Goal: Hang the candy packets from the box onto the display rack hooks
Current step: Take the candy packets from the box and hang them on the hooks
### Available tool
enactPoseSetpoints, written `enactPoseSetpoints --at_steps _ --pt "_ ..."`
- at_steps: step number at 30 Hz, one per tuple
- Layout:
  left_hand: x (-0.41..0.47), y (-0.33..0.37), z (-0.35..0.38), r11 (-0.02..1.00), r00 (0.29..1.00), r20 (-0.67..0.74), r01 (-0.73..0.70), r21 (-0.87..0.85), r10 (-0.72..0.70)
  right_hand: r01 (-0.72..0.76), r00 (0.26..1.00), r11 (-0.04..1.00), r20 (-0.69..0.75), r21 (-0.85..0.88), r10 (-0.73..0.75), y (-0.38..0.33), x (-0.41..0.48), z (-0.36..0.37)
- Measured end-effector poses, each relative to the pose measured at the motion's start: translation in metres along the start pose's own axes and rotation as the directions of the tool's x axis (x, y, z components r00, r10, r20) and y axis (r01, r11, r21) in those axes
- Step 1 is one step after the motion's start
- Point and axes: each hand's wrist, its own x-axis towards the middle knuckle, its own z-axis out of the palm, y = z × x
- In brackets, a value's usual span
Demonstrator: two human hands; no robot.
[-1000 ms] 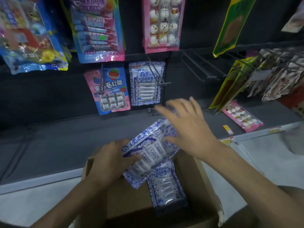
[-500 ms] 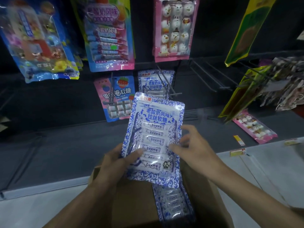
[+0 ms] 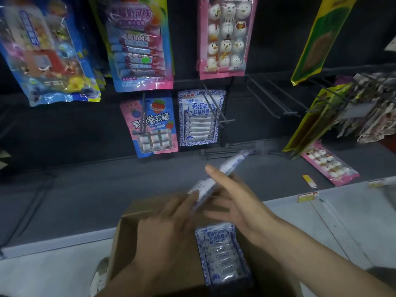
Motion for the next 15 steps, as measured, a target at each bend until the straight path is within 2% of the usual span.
enactPoseSetpoints --at_steps 2,3,5,8,11,15 --pt "-0.005 0.007 0.002 0.983 0.987 -0.037 -0.151 0.102 0.155 0.007 0.991 0.991 -0.132 0.13 0.01 0.013 0.005 -0.003" --pt "-0.008 0.008 0.004 0.976 0.982 -0.025 -0.184 0.113 0.188 -0.009 0.981 0.985 -0.187 0.17 0.041 0.018 0.009 -0.007" --pt "-0.013 0.01 0.006 0.982 0.983 0.033 -0.181 0.056 0.179 -0.06 0.974 0.973 -0.198 0.223 0.106 0.026 0.011 -0.014" --pt "-0.016 0.013 0.004 0.994 0.982 0.166 -0.08 -0.07 0.09 -0.044 0.969 0.97 -0.226 0.241 0.1 0.029 0.011 -0.022" --pt "-0.013 0.014 -0.001 0.98 0.965 0.262 0.043 -0.196 0.01 0.04 0.965 0.99 -0.262 0.135 -0.003 0.028 0.006 -0.024" --pt "-0.005 0.02 -0.002 0.877 0.91 0.409 0.248 -0.412 -0.065 0.15 0.966 0.988 -0.208 -0.029 -0.153 0.027 -0.011 -0.012"
